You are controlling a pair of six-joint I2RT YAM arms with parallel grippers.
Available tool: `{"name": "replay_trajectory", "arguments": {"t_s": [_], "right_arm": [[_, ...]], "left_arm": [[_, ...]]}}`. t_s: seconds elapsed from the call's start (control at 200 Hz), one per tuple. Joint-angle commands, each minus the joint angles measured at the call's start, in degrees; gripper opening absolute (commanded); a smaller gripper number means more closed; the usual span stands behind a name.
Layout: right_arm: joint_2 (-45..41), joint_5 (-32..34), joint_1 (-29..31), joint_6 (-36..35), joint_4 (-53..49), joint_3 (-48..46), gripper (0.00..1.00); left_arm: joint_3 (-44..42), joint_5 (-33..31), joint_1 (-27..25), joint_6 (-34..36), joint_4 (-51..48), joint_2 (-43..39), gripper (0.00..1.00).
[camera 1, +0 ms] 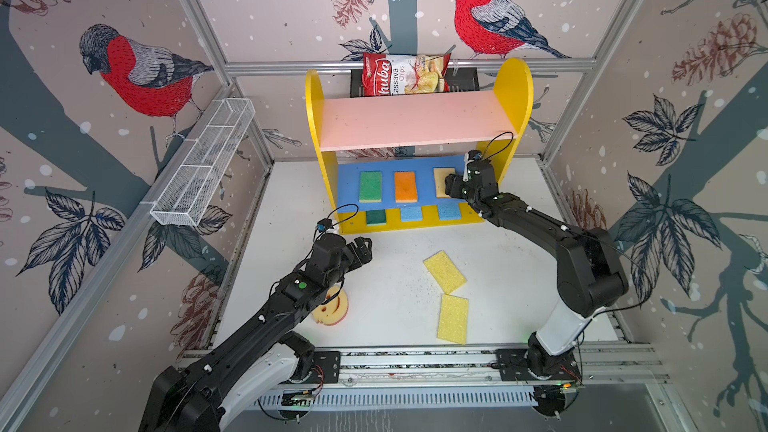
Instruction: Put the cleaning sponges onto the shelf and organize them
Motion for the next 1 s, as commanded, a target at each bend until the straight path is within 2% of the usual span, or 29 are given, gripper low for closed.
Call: {"name": "replay_trajectory", "arguments": {"t_s": [0.0, 0.185, 0.375, 0.996], "right_arm": [[0.4, -0.5, 0.1, -1.3, -0.1, 0.2, 0.72], [0.1, -1.6, 0.1, -2.4, 0.7, 0.2, 0.67], [0.2, -2.5, 0.2, -4.2, 1.0, 0.5, 0.52], [1.1, -7.1, 0.0, -6.0, 2.3, 1.6, 0.42]], "left_arm": [[0.6, 0.4, 0.2, 1.0, 2.9, 0.7, 0.91], [0.7, 0.6, 0.6, 1.5, 3.0, 1.4, 0.91], [0.4, 0.5, 0.8, 1.6, 3.1, 1.4, 0.91], [0.4, 1.1, 1.4, 1.6, 3.1, 1.8, 0.91]]}}
